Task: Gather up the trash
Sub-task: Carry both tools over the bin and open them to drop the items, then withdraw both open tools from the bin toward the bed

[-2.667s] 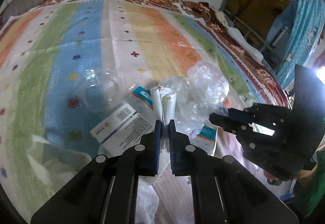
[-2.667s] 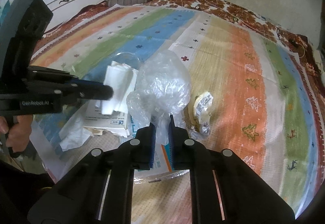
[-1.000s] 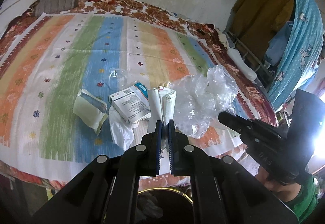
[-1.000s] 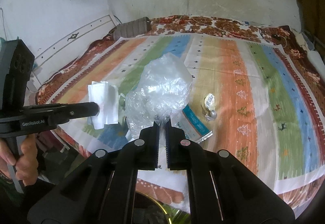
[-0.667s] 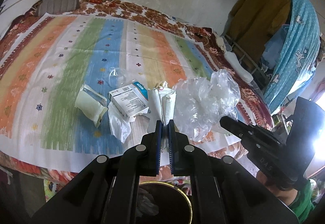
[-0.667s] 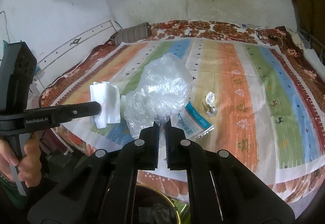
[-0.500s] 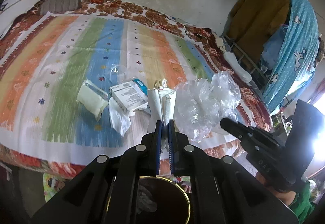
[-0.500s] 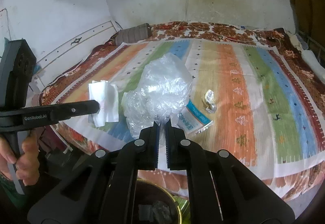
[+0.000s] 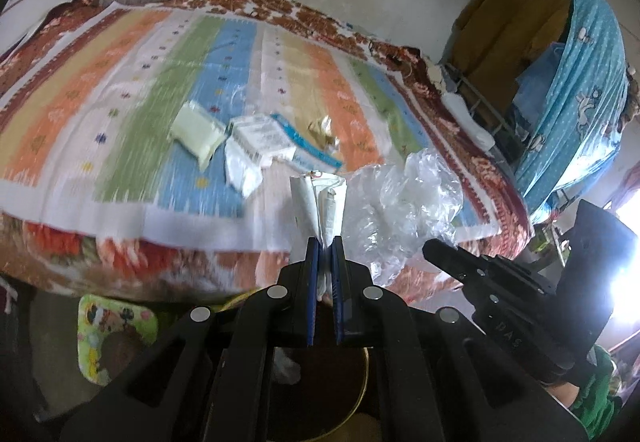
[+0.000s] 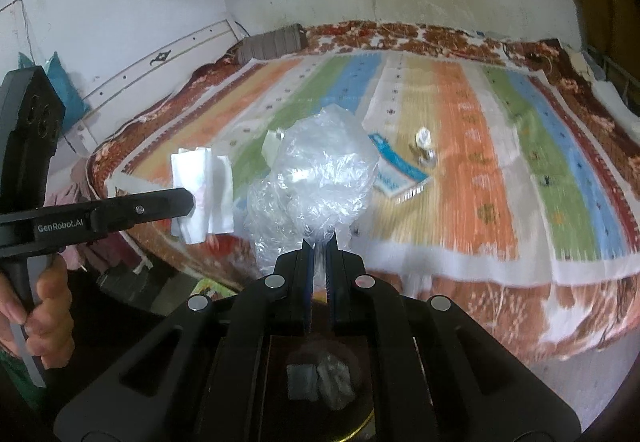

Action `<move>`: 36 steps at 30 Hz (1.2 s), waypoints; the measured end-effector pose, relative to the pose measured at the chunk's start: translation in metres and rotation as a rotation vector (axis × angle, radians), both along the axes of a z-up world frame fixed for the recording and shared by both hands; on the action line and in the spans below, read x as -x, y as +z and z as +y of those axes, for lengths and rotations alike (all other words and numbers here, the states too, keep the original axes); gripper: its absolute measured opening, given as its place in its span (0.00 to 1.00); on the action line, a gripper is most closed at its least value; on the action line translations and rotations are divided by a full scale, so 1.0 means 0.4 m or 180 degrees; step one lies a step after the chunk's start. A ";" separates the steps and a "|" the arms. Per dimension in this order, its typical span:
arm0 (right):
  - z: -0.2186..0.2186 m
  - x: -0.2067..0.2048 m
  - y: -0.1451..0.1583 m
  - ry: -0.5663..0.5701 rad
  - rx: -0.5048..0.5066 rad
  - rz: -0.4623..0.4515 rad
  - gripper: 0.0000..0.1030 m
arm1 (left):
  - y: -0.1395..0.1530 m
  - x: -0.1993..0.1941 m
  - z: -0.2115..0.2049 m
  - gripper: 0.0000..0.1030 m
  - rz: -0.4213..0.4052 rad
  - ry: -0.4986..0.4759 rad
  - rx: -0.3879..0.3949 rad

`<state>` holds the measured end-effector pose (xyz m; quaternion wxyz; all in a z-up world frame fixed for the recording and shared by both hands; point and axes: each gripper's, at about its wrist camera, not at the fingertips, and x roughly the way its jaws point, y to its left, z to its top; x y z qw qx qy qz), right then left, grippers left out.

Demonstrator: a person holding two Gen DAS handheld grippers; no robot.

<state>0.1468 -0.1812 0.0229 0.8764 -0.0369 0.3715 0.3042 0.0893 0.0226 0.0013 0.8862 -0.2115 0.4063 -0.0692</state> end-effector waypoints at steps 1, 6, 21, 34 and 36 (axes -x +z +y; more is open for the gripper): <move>-0.002 0.011 -0.009 -0.0016 0.0028 0.0026 0.04 | -0.006 0.008 -0.003 0.05 0.0022 0.0005 -0.0005; -0.006 0.049 -0.051 -0.0067 0.0144 0.0145 0.04 | -0.046 0.041 -0.022 0.05 0.0178 0.0033 -0.0060; 0.019 0.083 -0.220 -0.0128 0.0574 0.0916 0.04 | -0.180 0.054 -0.013 0.06 0.0903 0.0357 -0.0066; 0.023 0.053 -0.278 -0.0268 0.0642 0.1288 0.36 | -0.205 0.040 0.019 0.56 0.1058 0.0545 0.0311; 0.023 0.052 -0.275 -0.0260 0.0621 0.1285 0.38 | -0.202 0.039 0.026 0.57 0.1045 0.0579 0.0339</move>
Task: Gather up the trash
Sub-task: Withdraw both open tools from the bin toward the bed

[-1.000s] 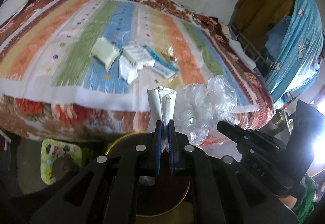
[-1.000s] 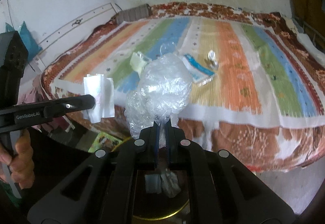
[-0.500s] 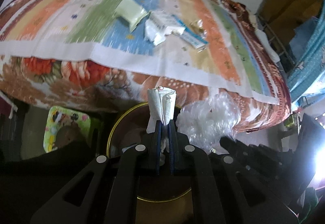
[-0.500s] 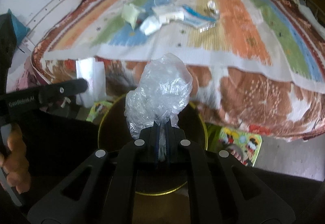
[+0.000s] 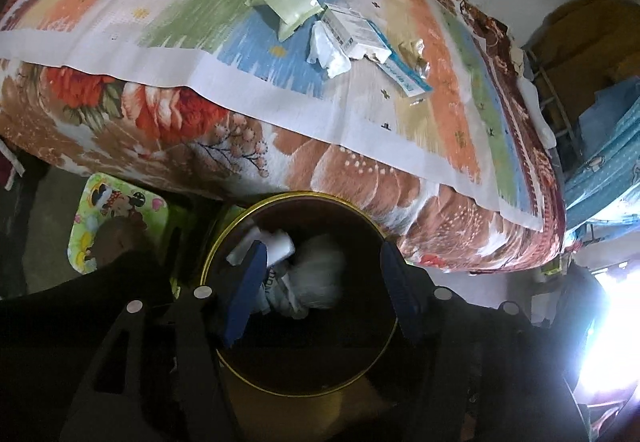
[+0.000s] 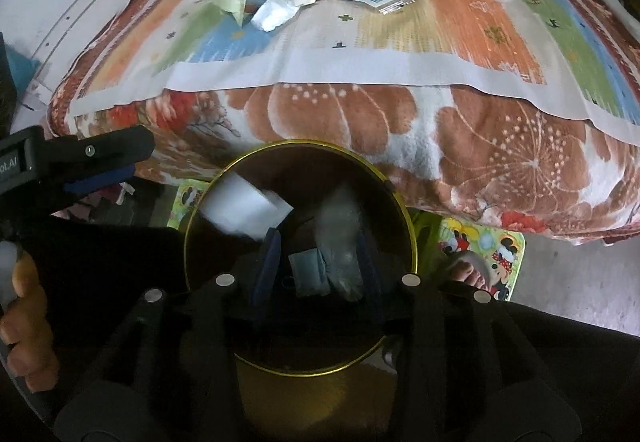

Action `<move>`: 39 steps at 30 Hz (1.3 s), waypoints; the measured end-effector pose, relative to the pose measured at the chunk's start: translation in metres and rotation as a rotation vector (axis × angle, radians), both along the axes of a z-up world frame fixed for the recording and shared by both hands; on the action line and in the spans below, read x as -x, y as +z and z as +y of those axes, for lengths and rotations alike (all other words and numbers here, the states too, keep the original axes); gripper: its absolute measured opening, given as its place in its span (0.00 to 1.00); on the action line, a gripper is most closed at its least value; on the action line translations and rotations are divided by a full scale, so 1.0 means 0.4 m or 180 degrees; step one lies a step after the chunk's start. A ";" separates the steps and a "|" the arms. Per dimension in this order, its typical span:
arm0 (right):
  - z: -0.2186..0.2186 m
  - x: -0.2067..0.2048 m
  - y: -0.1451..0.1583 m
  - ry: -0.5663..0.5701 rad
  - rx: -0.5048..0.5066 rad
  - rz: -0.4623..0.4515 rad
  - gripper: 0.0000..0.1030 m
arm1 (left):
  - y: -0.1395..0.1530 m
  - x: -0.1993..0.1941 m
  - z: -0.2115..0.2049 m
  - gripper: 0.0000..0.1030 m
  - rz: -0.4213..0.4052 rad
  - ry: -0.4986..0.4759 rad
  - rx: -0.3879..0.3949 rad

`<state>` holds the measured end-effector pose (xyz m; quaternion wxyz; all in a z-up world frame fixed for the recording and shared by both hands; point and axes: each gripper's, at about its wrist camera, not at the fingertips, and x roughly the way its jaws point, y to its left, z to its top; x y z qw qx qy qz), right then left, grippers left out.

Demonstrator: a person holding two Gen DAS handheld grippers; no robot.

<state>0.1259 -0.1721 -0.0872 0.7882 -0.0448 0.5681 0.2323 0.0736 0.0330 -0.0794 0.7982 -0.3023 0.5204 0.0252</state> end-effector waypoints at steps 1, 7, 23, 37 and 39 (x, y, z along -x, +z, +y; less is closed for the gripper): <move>-0.002 -0.003 0.001 -0.0007 -0.0005 -0.0006 0.40 | 0.003 -0.001 0.004 0.58 -0.0011 0.0025 0.0006; -0.003 -0.009 0.017 -0.0011 -0.0078 -0.0069 0.47 | 0.014 -0.005 0.025 0.59 -0.0046 0.0057 0.0060; 0.031 -0.061 0.089 0.0165 -0.0058 -0.0385 0.73 | 0.080 -0.057 0.085 0.83 -0.0136 0.0203 -0.0442; 0.077 -0.193 0.177 0.0273 -0.0044 -0.0778 0.88 | 0.101 -0.125 0.136 0.94 -0.0105 0.0225 -0.0624; 0.082 -0.214 0.181 0.0288 -0.0051 -0.0791 0.88 | 0.097 -0.135 0.149 0.94 -0.0075 0.0257 -0.0531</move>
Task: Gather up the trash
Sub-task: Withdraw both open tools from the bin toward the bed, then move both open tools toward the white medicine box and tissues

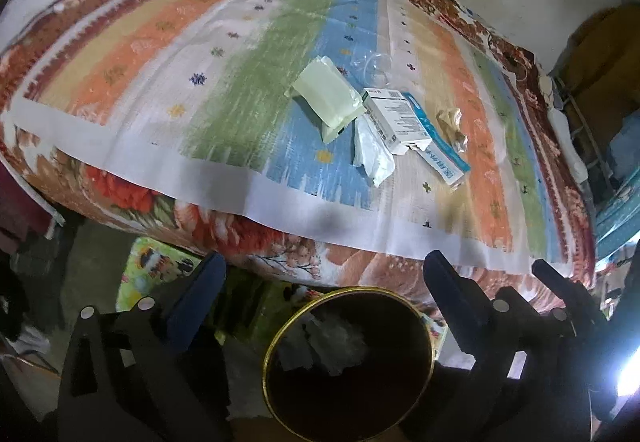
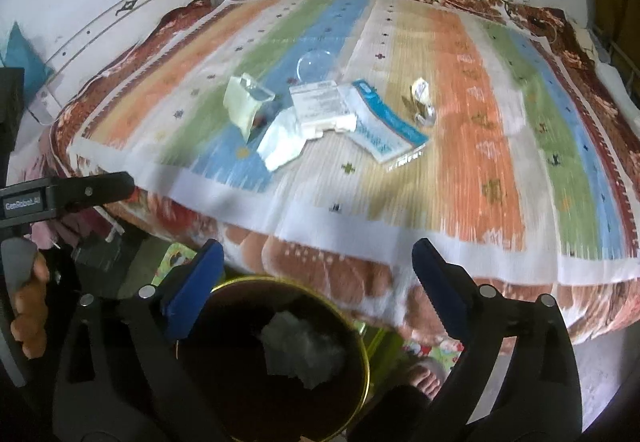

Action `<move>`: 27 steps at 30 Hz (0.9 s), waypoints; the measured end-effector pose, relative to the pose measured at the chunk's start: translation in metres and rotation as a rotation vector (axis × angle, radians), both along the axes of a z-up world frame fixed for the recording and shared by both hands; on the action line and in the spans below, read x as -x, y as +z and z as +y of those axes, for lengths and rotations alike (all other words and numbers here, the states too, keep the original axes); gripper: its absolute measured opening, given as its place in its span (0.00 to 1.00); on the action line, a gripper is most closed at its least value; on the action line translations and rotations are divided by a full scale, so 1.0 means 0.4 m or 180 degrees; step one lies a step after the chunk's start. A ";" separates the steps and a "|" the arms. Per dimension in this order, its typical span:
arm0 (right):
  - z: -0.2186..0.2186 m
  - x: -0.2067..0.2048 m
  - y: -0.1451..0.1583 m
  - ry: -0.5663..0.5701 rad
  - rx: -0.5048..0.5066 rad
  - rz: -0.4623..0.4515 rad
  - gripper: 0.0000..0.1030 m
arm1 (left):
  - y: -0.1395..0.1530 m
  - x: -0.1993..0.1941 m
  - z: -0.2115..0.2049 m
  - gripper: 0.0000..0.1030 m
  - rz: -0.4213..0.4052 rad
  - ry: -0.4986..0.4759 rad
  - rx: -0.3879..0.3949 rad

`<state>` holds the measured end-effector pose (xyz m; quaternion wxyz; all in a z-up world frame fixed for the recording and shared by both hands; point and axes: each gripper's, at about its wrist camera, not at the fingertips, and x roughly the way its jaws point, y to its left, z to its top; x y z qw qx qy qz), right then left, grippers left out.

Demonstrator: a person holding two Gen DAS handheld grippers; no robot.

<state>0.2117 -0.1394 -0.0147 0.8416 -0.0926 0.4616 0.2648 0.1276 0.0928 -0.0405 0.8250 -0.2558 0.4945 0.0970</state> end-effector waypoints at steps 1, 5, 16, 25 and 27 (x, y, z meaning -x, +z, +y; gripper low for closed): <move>0.003 -0.011 0.001 0.0016 -0.0009 -0.0004 0.90 | 0.000 -0.003 0.004 0.94 0.0004 0.0025 0.0001; 0.010 -0.049 0.001 0.0015 -0.0076 0.0026 0.91 | -0.006 -0.033 0.005 0.94 0.0029 -0.0027 0.0083; 0.057 -0.143 -0.024 0.0104 -0.0141 -0.0014 0.91 | -0.004 -0.096 0.085 0.94 -0.0102 0.0207 0.0411; 0.125 -0.222 -0.070 0.0307 -0.0097 -0.0028 0.91 | -0.051 -0.150 0.137 0.94 0.0015 0.0298 0.0620; 0.137 -0.238 -0.080 0.0322 -0.0080 -0.0035 0.91 | -0.062 -0.162 0.142 0.94 0.0007 0.0302 0.0701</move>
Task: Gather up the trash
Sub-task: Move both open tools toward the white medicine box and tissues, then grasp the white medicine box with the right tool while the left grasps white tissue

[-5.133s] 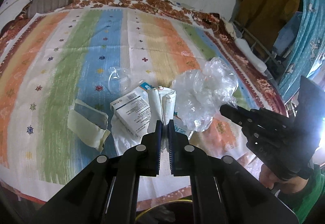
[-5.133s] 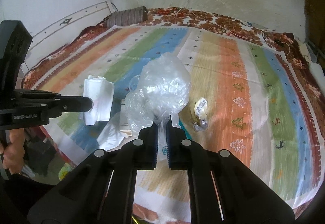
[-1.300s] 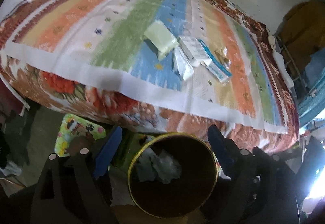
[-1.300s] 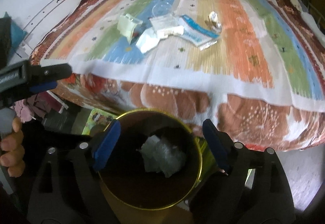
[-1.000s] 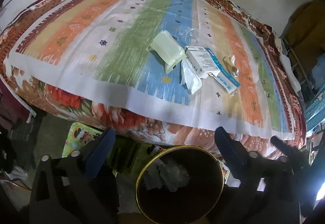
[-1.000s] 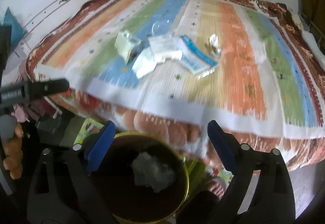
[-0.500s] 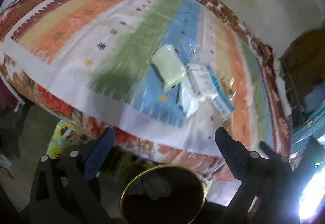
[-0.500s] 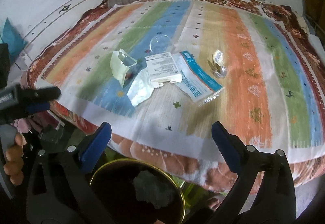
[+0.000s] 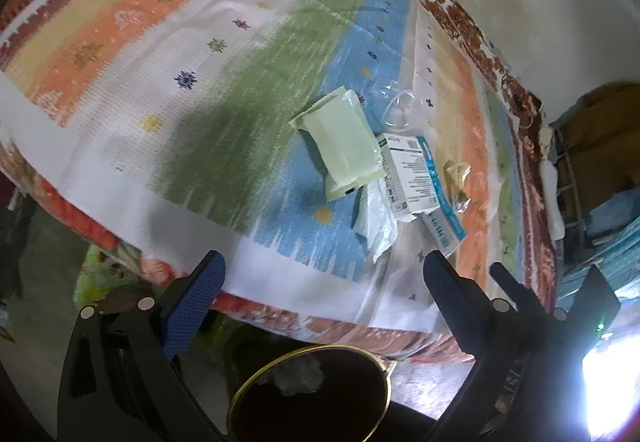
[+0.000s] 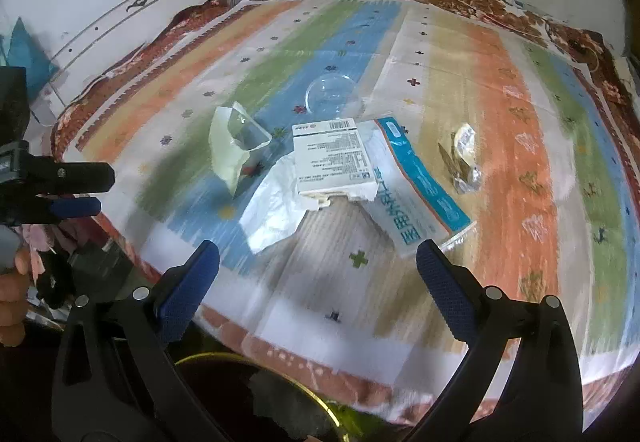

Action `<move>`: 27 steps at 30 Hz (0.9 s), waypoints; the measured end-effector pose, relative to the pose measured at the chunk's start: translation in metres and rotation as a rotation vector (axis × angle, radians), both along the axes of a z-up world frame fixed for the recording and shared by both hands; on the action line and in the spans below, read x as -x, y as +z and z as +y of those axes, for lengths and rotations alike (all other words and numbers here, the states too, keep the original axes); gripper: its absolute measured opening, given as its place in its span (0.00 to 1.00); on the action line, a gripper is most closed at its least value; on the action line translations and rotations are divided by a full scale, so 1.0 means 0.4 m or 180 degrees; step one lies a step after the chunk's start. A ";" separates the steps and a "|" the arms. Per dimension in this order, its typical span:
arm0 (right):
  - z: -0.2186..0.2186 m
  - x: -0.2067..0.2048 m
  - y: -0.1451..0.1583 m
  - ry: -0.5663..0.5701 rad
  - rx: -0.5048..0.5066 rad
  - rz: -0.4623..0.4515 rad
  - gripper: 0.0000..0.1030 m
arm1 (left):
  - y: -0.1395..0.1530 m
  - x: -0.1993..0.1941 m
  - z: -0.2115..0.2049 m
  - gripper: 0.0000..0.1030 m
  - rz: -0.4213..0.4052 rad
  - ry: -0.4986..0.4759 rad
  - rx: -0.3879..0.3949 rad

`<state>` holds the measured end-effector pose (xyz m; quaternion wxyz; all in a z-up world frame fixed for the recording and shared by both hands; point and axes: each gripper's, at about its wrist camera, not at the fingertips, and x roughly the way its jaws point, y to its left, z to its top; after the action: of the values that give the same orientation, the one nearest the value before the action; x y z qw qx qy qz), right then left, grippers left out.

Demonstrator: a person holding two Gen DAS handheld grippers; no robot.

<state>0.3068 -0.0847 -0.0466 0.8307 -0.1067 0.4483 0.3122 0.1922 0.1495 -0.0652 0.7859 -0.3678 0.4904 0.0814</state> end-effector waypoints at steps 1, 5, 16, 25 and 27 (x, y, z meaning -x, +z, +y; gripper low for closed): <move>0.006 -0.008 -0.005 0.0009 0.0007 -0.0001 0.91 | -0.009 -0.005 -0.001 0.94 0.0017 -0.0008 0.0054; 0.037 -0.048 -0.036 0.0058 0.0054 -0.0007 0.91 | -0.032 -0.019 -0.015 0.94 0.0100 -0.0048 0.0092; 0.101 -0.123 -0.102 0.0222 0.0150 0.0053 0.90 | -0.046 -0.052 -0.014 0.94 0.0055 -0.0075 0.0081; 0.119 -0.187 -0.157 0.0181 0.0221 0.0181 0.81 | -0.081 -0.088 -0.014 0.93 0.0104 -0.0124 0.0151; 0.118 -0.199 -0.166 0.0176 0.0204 0.0242 0.74 | -0.090 -0.098 -0.018 0.92 0.0104 -0.0141 0.0042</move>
<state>0.3862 -0.0376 -0.1130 0.8003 -0.1338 0.4862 0.3244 0.2313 0.1422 -0.1010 0.7769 -0.3607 0.5117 0.0667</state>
